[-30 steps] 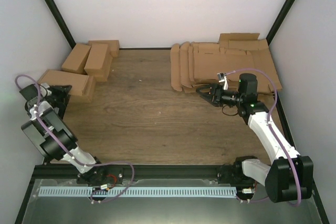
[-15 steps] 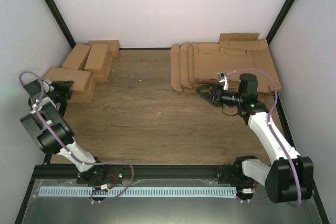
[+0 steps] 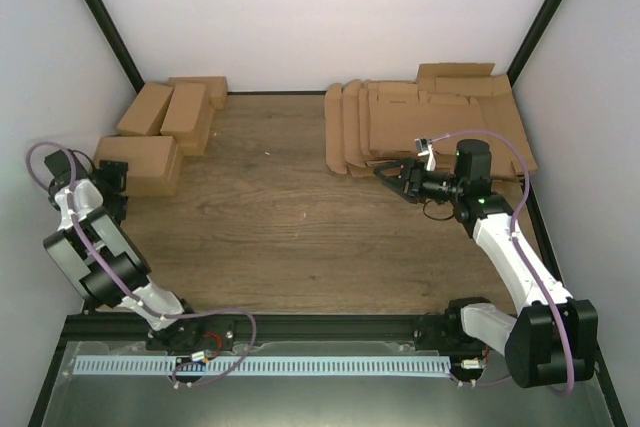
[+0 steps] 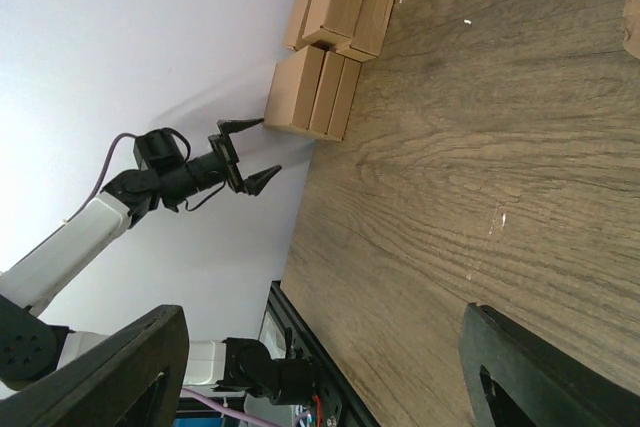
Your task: Fold the paper box
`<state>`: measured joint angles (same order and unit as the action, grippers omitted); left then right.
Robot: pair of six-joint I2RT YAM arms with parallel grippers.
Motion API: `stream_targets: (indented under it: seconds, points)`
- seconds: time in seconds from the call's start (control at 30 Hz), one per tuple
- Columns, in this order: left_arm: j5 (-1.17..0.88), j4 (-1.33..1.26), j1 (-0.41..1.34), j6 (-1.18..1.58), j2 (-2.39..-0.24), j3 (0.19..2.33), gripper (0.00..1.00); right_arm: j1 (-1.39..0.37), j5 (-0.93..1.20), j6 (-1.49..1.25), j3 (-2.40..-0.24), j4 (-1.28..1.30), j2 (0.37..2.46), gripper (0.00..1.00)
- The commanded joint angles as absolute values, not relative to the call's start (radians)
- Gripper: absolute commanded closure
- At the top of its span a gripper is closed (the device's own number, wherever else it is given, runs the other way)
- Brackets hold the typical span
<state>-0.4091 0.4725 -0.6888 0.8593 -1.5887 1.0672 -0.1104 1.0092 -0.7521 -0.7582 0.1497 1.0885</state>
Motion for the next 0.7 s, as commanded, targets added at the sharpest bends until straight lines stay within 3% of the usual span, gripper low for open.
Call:
stream_targets:
  seconds: [0.0, 0.2, 0.37, 0.53, 0.67]
  points:
    - [-0.236, 0.678, -0.659, 0.879, -1.525, 1.089, 0.0, -0.103, 1.011, -0.738, -0.811, 0.16, 1.079, 0.23]
    - [-0.28, 0.55, -0.45, 0.841, -1.329, 0.985, 0.0, -0.102, 0.962, -0.623, -0.815, 0.21, 1.101, 0.22]
    - [-0.322, 0.427, -0.235, 0.739, -1.16, 0.9, 0.0, -0.103, 0.791, -0.505, -0.786, 0.23, 1.065, 0.18]
    - [-0.383, 0.218, -0.026, 0.659, -1.01, 0.738, 0.0, -0.103, 0.545, -0.522, -0.618, 0.099, 0.917, 0.13]
    - [-0.321, 0.137, 0.123, 0.538, -0.976, 0.655, 0.0, -0.103, 0.385, -0.49, -0.43, -0.059, 0.719, 0.01]
